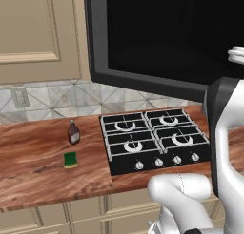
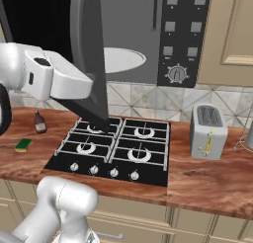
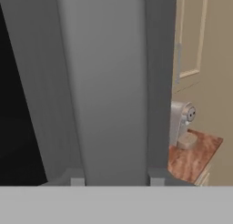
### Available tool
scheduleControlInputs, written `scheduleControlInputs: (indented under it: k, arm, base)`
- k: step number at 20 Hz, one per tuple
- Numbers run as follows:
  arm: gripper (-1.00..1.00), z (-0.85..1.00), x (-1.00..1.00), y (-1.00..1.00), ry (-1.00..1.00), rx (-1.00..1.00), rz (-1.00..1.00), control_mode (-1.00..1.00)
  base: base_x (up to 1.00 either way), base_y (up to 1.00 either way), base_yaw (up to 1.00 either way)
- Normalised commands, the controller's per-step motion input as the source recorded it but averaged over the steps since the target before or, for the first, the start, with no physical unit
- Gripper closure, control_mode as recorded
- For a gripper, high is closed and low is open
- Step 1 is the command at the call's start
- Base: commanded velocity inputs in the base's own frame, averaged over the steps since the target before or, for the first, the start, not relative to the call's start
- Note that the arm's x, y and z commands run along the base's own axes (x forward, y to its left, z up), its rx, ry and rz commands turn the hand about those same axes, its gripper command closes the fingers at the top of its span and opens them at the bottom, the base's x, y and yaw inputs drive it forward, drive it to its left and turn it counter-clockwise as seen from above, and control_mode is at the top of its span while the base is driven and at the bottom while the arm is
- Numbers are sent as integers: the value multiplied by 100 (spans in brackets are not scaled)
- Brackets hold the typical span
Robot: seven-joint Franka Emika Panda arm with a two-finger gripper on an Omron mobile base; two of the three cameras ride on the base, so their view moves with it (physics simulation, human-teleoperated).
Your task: Place the sponge inside the microwave to prepare for sanitizing.
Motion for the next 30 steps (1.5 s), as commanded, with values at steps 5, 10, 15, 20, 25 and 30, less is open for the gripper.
scheduleControlInputs:
  k: [5,10,15,20,25,30]
  arm:
    - [-100,0,-2,12,-4,0,0,-100]
    - [-100,0,-1,0,-2,0,0,-100]
    - [-100,1,0,4,0,-2,0,-100]
    - [-100,11,-1,38,-3,-19,3,-100]
    - [-100,6,-20,17,0,-8,1,-100]
    - [-100,35,-52,0,0,0,-1,-100]
  base:
    - [0,0,0]
    - [0,0,0]
    - [0,0,0]
    - [0,0,0]
    - [0,0,0]
    - [0,0,0]
